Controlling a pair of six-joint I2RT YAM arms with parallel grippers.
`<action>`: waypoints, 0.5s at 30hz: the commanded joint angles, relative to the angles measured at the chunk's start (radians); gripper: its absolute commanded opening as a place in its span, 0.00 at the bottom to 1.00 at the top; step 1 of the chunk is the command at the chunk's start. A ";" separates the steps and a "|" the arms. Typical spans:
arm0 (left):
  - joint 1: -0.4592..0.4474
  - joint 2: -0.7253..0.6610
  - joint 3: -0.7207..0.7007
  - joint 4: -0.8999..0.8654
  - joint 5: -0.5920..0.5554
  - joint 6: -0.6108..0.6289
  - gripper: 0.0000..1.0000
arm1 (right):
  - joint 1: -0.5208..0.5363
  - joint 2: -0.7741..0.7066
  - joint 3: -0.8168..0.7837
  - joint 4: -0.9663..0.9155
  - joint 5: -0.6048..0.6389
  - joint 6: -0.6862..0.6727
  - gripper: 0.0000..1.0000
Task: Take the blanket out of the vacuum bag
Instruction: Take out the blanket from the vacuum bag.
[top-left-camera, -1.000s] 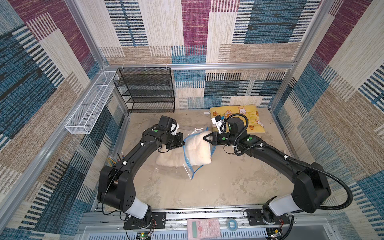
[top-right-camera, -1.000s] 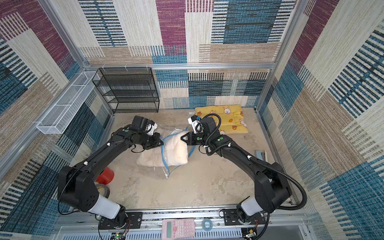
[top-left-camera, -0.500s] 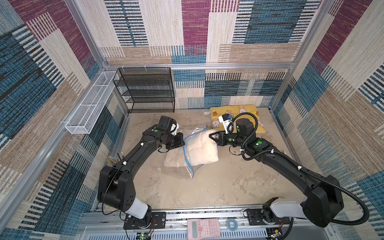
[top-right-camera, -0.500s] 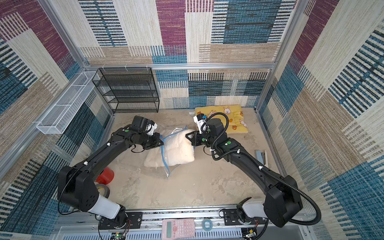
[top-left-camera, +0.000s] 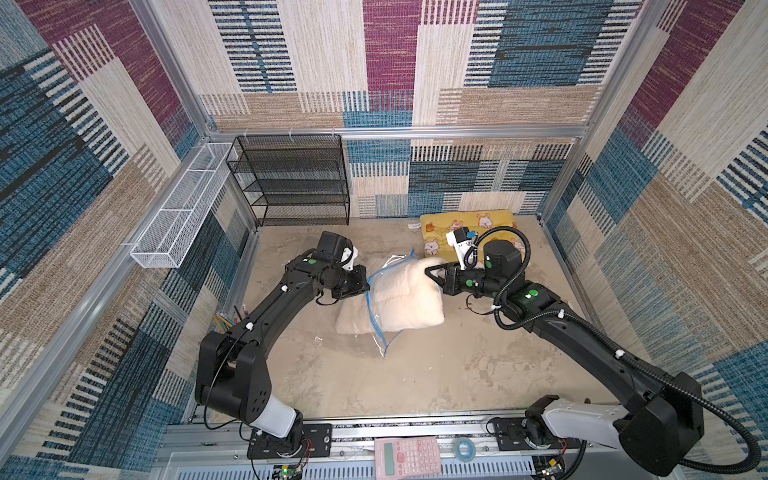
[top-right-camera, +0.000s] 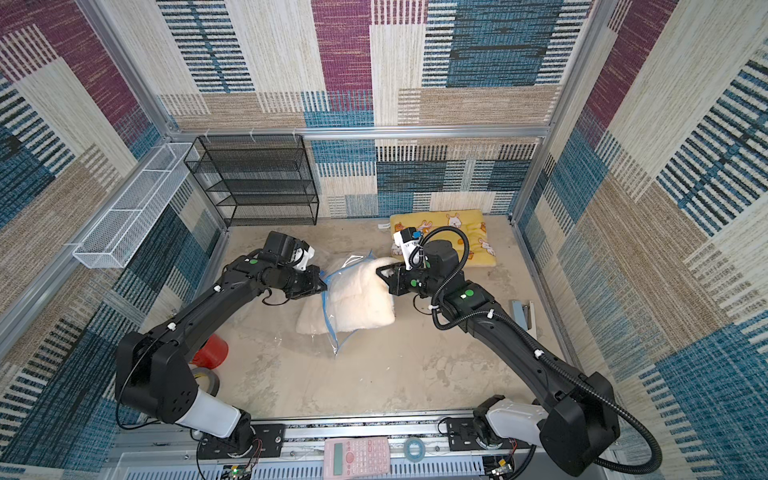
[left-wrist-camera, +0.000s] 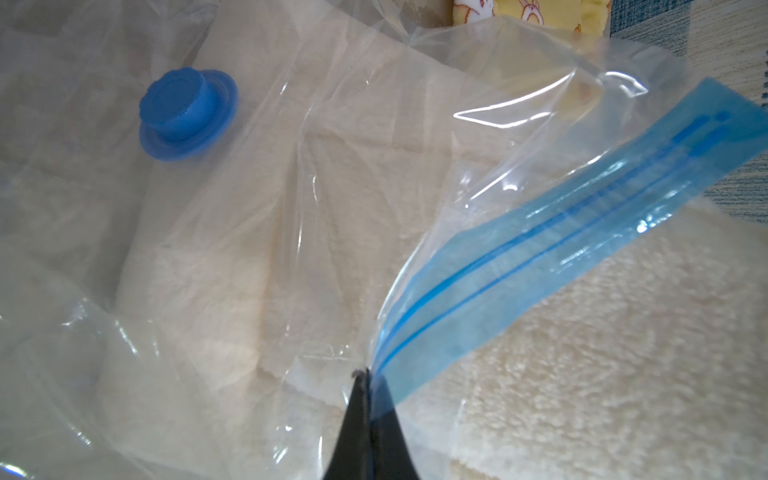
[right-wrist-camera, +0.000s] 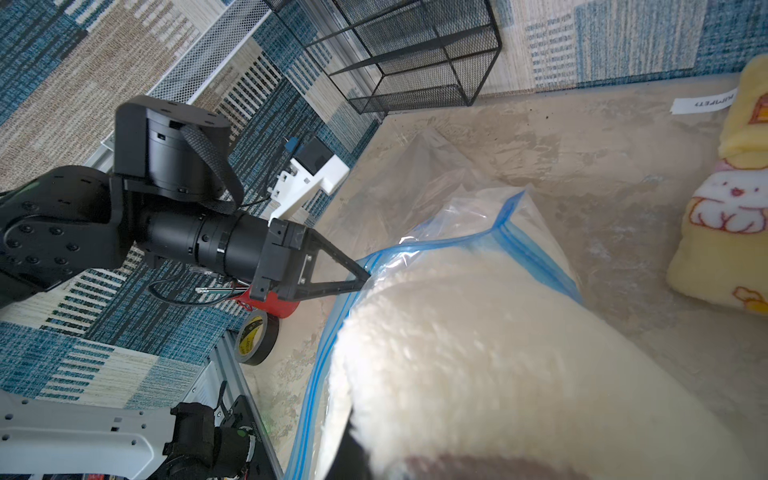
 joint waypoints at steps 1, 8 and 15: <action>0.002 0.002 0.008 -0.009 -0.014 0.021 0.00 | -0.002 -0.023 -0.004 0.033 0.003 -0.023 0.00; 0.000 0.001 0.008 -0.010 -0.018 0.021 0.00 | -0.002 -0.049 -0.003 0.035 -0.008 -0.035 0.00; 0.000 0.001 0.009 -0.010 -0.019 0.021 0.00 | -0.002 -0.060 0.006 0.029 -0.005 -0.046 0.00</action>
